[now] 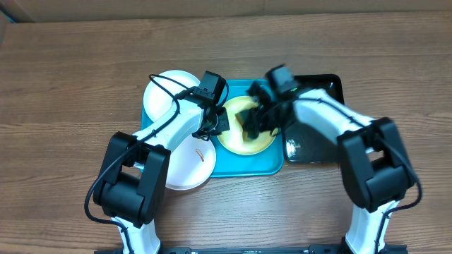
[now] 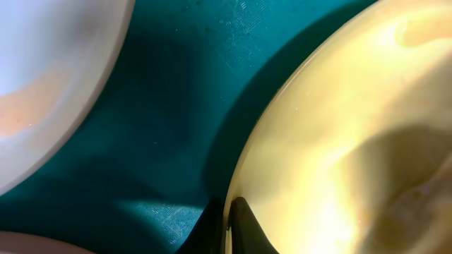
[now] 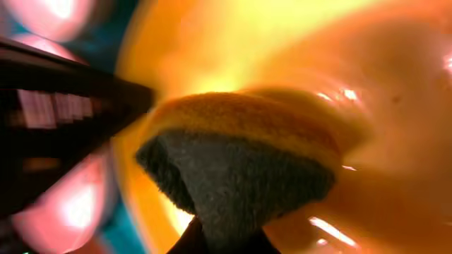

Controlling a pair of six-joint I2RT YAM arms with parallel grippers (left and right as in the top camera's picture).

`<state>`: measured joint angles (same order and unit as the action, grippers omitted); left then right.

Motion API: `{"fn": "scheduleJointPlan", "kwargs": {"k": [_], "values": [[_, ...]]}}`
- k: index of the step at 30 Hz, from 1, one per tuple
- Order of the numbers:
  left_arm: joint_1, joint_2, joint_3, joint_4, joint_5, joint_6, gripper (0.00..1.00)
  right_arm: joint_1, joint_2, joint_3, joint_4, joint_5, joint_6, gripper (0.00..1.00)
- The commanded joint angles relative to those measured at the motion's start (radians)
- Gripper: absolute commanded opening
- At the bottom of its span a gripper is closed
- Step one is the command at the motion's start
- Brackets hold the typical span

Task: Clean dirty plates on tray and stack at the side
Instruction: 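Return the sponge to the black tray with the right gripper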

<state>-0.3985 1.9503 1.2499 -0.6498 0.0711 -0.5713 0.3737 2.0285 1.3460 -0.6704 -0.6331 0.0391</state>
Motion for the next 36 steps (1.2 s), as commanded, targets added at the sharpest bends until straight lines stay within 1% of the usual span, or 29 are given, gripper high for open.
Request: {"fn": "scheduleJointPlan", "kwargs": {"k": [1, 3, 5, 7, 9, 10, 11, 12, 13, 16, 18, 29, 33, 36], "values": [[0.005, 0.019, -0.017, -0.020, -0.026, -0.008, 0.05, -0.093, -0.063, 0.071, 0.000, -0.350, -0.042, 0.07], [0.005, 0.019, -0.017, -0.019, -0.026, -0.008, 0.05, -0.149, -0.093, 0.071, -0.012, -0.392, -0.041, 0.07], [0.005, 0.019, -0.017, -0.019, -0.026, -0.008, 0.05, -0.199, -0.117, 0.071, -0.042, -0.379, -0.042, 0.07], [0.005, 0.019, -0.017, -0.020, -0.026, -0.008, 0.08, -0.253, -0.133, 0.071, -0.087, -0.335, -0.044, 0.07], [0.005, 0.019, -0.017, -0.019, -0.026, -0.008, 0.12, -0.300, -0.136, 0.071, -0.136, -0.251, -0.043, 0.07], [0.005, 0.019, -0.017, -0.019, -0.026, -0.008, 0.15, -0.325, -0.136, 0.071, -0.163, -0.182, -0.043, 0.08], [0.005, 0.019, -0.017, -0.019, -0.026, -0.008, 0.22, -0.344, -0.136, 0.069, -0.181, -0.109, -0.043, 0.08], [0.005, 0.019, -0.017, -0.018, -0.026, -0.008, 0.31, -0.363, -0.136, 0.068, -0.198, -0.014, -0.043, 0.08], [0.005, 0.019, -0.017, -0.015, -0.026, -0.009, 0.33, -0.376, -0.136, 0.068, -0.209, 0.067, -0.040, 0.08], [0.005, 0.019, -0.017, -0.007, -0.026, -0.009, 0.33, -0.401, -0.135, 0.067, -0.225, 0.270, -0.013, 0.08], [0.005, 0.019, -0.017, -0.003, -0.026, -0.009, 0.33, -0.406, -0.134, 0.067, -0.231, 0.359, -0.008, 0.08], [0.005, 0.019, -0.017, 0.000, -0.030, -0.008, 0.31, -0.401, -0.077, 0.062, -0.252, 0.449, -0.005, 0.11], [0.005, 0.019, -0.017, 0.000, -0.029, -0.009, 0.31, -0.401, -0.068, 0.039, -0.248, 0.449, 0.003, 0.18], [0.005, 0.019, -0.017, 0.000, -0.029, -0.009, 0.31, -0.401, -0.068, 0.025, -0.244, 0.449, 0.013, 0.28]]}}
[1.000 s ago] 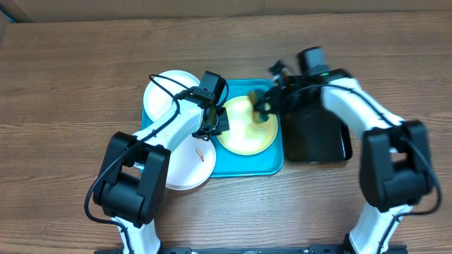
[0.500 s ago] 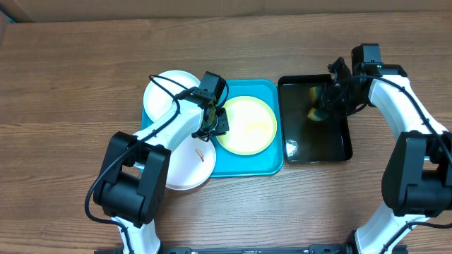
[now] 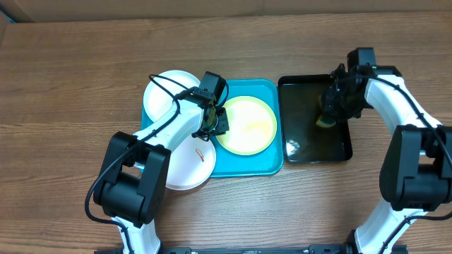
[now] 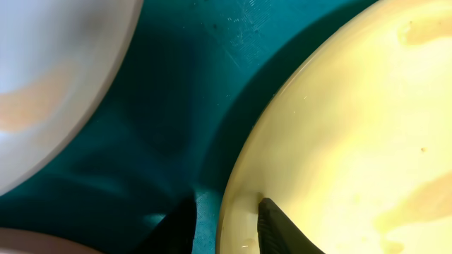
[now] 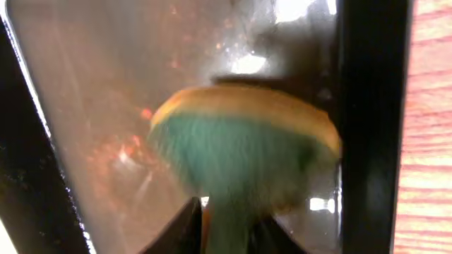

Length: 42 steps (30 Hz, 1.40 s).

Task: Clean dirty plates on tray and stack at the side
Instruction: 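Return the sponge to the black tray with the right gripper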

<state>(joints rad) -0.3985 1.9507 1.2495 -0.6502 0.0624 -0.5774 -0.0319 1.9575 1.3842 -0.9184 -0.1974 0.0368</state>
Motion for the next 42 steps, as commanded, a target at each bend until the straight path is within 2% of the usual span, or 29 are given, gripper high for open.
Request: {"fn": "scheduleJointPlan", "kwargs": {"k": [1, 2, 5, 7, 8, 9, 14, 18, 20, 22, 23, 28, 42], "values": [[0.005, 0.018, -0.016, 0.000, -0.021, -0.003, 0.31, 0.005, 0.003, -0.018, 0.006, 0.013, 0.016, 0.32], [0.005, 0.018, -0.016, 0.000, -0.021, -0.003, 0.31, 0.005, 0.003, -0.021, 0.007, 0.014, 0.016, 0.37], [0.005, 0.018, -0.016, 0.001, -0.021, -0.003, 0.31, 0.005, 0.003, -0.021, 0.009, 0.013, 0.046, 0.72], [0.005, 0.018, -0.016, 0.001, -0.021, -0.002, 0.32, 0.005, -0.001, 0.000, 0.006, -0.021, 0.053, 0.81], [0.005, 0.018, -0.016, 0.002, -0.021, -0.002, 0.35, 0.005, -0.004, 0.019, -0.002, -0.041, 0.053, 0.93], [0.005, 0.018, -0.016, 0.004, -0.021, -0.002, 0.38, 0.004, -0.006, 0.043, -0.014, -0.054, 0.053, 1.00], [0.005, 0.019, -0.018, 0.005, -0.021, -0.002, 0.40, 0.002, -0.017, 0.200, -0.124, -0.026, 0.053, 1.00], [0.005, 0.019, -0.018, 0.005, -0.021, -0.002, 0.38, 0.002, -0.018, 0.257, -0.146, 0.063, 0.053, 1.00], [0.005, 0.019, -0.018, 0.008, -0.021, -0.002, 0.31, 0.002, -0.018, 0.258, -0.146, 0.109, 0.053, 1.00], [0.005, 0.019, -0.018, 0.016, -0.021, -0.002, 0.08, 0.003, -0.018, 0.258, -0.146, 0.129, 0.053, 1.00], [0.005, 0.019, -0.018, 0.021, -0.020, -0.002, 0.04, 0.003, -0.018, 0.258, -0.146, 0.129, 0.053, 1.00], [0.006, 0.016, 0.012, 0.018, -0.006, 0.016, 0.04, 0.003, -0.018, 0.258, -0.146, 0.129, 0.053, 1.00], [0.008, -0.017, 0.255, -0.183, 0.011, 0.084, 0.04, 0.003, -0.018, 0.258, -0.146, 0.129, 0.053, 1.00]]}}
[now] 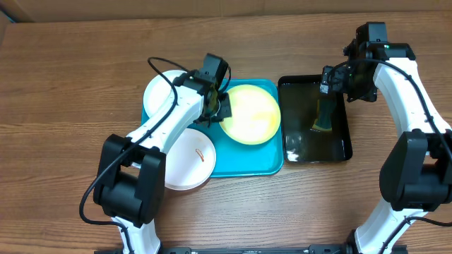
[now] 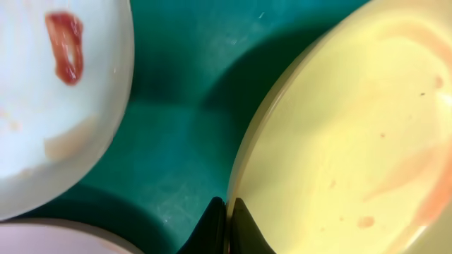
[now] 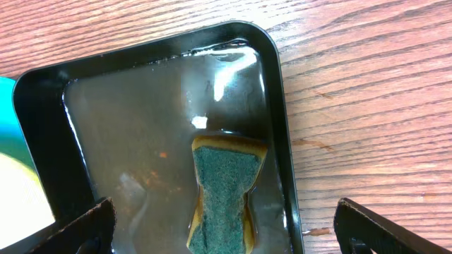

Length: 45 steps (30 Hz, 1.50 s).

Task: Clean dirty plates on tray and stack at the side
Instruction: 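Return the sponge to the black tray with the right gripper, then lift the yellow plate off the teal tray with the left gripper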

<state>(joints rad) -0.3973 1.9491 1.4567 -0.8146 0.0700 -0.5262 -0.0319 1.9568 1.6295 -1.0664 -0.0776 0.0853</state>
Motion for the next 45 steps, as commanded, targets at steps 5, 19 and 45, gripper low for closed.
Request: {"fn": "scheduleJointPlan", "kwargs": {"k": [5, 19, 45], "values": [[0.016, -0.016, 0.116, -0.092, 0.010, 0.034, 0.04, 0.003, -0.017, 0.013, 0.002, 0.009, 0.004, 1.00], [-0.038, -0.016, 0.215, -0.168, 0.006, 0.054, 0.04, 0.003, -0.017, 0.013, 0.002, 0.009, 0.004, 1.00], [-0.188, -0.015, 0.282, -0.056, -0.115, 0.033, 0.04, -0.295, -0.017, 0.014, 0.062, -0.064, 0.137, 1.00]]}}
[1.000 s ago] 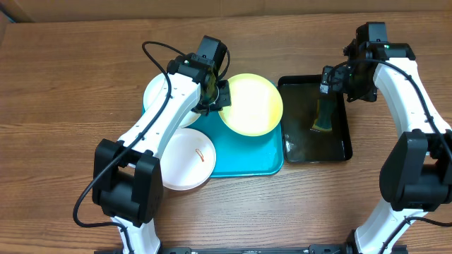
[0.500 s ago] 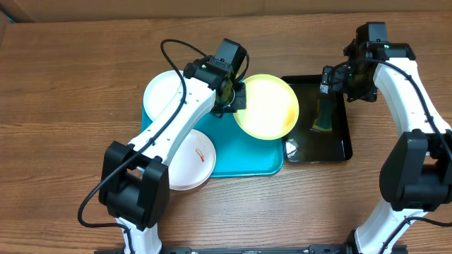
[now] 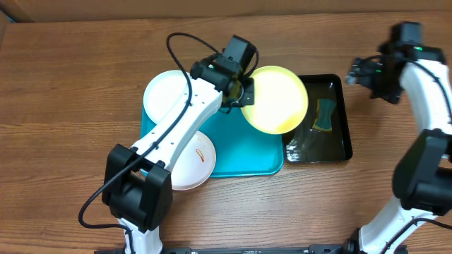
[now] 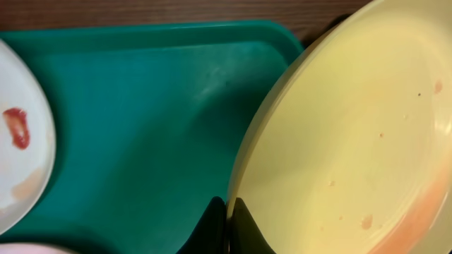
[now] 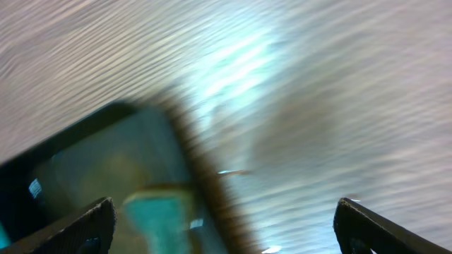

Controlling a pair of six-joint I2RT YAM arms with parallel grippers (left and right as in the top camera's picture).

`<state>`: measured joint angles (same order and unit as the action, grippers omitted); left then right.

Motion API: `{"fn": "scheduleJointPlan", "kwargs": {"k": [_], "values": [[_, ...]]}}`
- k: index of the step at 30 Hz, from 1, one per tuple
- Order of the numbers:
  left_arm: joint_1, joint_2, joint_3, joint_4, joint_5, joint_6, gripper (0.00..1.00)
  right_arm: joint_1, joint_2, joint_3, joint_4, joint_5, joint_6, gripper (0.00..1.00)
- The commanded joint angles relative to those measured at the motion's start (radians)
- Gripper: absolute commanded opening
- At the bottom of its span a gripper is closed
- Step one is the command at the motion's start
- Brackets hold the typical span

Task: Clean dirty plates on tray and stack at the side
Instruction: 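Lift the yellow plate off the teal tray with the left gripper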

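Note:
My left gripper is shut on the left rim of the yellow plate, which hangs lifted over the right end of the teal tray and the black water tray. Faint reddish smears show on the yellow plate; my left gripper pinches its edge. The sponge lies in the black tray. My right gripper is open, high, past that tray's far right corner; its view is blurred, with the sponge below it. A white plate carries a red smear.
Another white plate sits at the teal tray's far left corner. Bare wooden tabletop lies all around both trays.
My left gripper has carried the yellow plate up and to the right, off the teal tray's middle and partly over the black tray. My right gripper, still open, has moved right and farther back.
At first my right gripper pressed the sponge on the yellow plate while my left gripper pinched its rim. Then the sponge was in the black tray and the left gripper was open. Later the sponge lay released, the plate regripped and tilted; now it hangs lifted to the right.

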<state>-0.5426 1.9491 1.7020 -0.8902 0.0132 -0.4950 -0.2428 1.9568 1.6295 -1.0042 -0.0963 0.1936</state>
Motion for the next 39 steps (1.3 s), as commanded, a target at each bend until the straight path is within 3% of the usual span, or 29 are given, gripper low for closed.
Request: {"fn": "scheduleJointPlan", "kwargs": {"k": [1, 4, 10, 17, 31, 39], "values": [[-0.056, -0.014, 0.037, 0.029, -0.080, 0.002, 0.04, -0.120, -0.017, 0.014, 0.000, -0.080, 0.029, 1.00], [-0.091, -0.014, 0.037, 0.063, -0.138, 0.027, 0.04, -0.228, -0.017, 0.014, -0.002, -0.174, 0.029, 1.00], [-0.119, -0.014, 0.037, 0.125, -0.181, 0.054, 0.04, -0.369, -0.017, 0.014, -0.003, -0.182, 0.028, 1.00], [-0.151, -0.014, 0.037, 0.167, -0.224, 0.154, 0.04, -0.437, -0.017, 0.014, 0.004, -0.182, 0.028, 1.00], [-0.424, -0.014, 0.038, 0.284, -0.855, 0.481, 0.04, -0.437, -0.017, 0.014, 0.004, -0.182, 0.028, 1.00], [-0.546, -0.014, 0.038, 0.423, -1.069, 0.691, 0.04, -0.437, -0.017, 0.014, 0.004, -0.182, 0.028, 1.00]]}}
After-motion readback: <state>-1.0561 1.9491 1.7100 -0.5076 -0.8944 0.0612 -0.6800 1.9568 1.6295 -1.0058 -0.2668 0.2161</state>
